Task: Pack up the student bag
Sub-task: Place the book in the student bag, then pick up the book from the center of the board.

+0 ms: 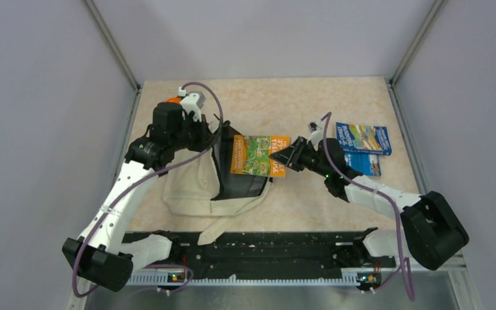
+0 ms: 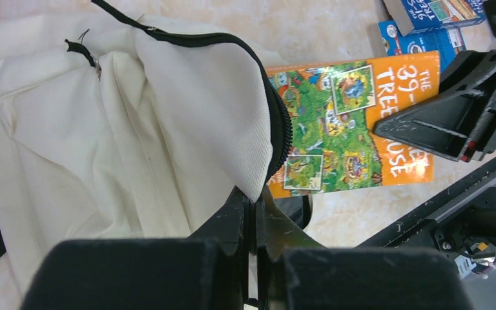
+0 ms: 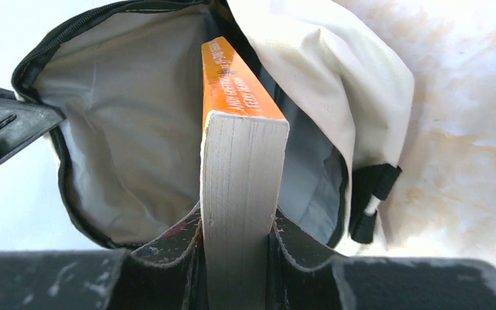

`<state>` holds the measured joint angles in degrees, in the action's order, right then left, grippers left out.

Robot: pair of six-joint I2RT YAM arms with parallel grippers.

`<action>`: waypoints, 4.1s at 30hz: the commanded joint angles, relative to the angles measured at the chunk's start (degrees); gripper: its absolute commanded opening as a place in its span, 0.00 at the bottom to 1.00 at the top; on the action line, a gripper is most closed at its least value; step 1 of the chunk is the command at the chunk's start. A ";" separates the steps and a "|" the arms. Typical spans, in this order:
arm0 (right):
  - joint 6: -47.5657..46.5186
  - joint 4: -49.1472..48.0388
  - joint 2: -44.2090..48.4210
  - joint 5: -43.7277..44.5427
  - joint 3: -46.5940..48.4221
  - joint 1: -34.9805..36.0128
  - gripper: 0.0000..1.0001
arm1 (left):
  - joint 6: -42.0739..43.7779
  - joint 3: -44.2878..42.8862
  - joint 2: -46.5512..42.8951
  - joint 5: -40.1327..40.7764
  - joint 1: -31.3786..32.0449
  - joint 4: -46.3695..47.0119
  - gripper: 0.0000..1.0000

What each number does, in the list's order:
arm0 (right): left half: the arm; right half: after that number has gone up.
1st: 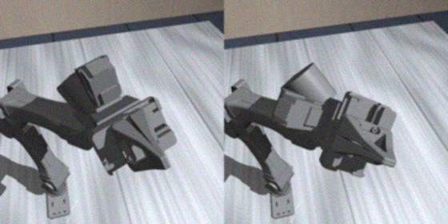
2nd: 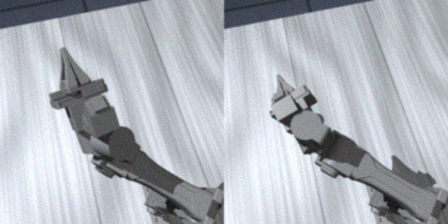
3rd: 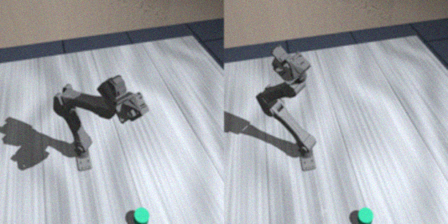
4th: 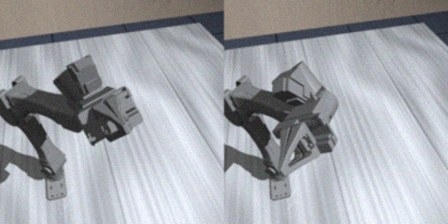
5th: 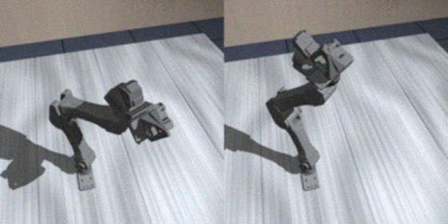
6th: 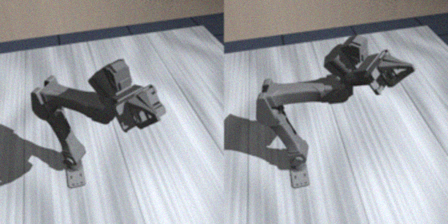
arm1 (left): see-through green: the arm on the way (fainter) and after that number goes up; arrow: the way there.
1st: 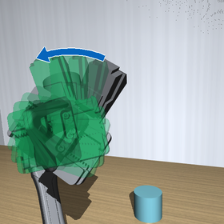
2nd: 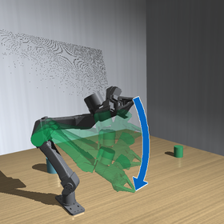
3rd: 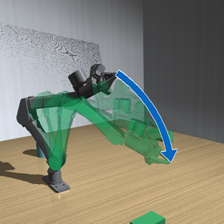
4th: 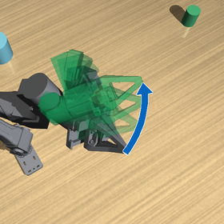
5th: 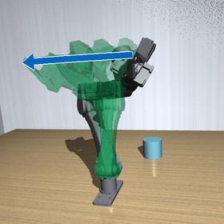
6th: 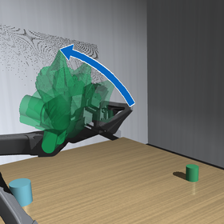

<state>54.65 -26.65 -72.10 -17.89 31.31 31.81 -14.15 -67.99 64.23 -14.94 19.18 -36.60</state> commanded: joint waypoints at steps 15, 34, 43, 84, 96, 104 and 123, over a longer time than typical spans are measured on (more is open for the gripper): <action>12.44 -14.84 -24.59 5.63 18.70 13.72 0.00 | 0.94 -5.83 1.30 -1.54 -0.42 2.10 0.00; 8.64 -10.59 -19.61 13.05 22.93 14.82 0.00 | 1.89 -5.04 -0.47 -0.45 -0.46 2.45 0.00; 7.31 -9.77 -18.90 13.49 23.36 14.69 0.00 | 2.37 -6.94 -1.41 0.66 -0.55 1.36 0.00; -12.03 4.85 -30.52 24.28 29.80 20.13 0.90 | 3.60 -1.53 0.17 7.11 -0.64 3.42 0.00; -25.77 31.72 -3.13 26.15 20.77 12.04 0.96 | 3.10 1.44 -2.59 13.34 -0.72 4.08 0.00; -29.00 38.83 7.67 17.47 14.72 -11.21 0.99 | 1.92 3.79 -1.97 13.22 -0.72 5.40 0.00; -14.83 11.34 9.53 6.76 -5.41 -56.03 0.96 | 0.38 5.06 -1.97 11.75 -0.74 5.93 0.00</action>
<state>36.25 -4.86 -61.19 -10.31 26.61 -20.03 -13.32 -62.81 63.13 -2.72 18.59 -34.63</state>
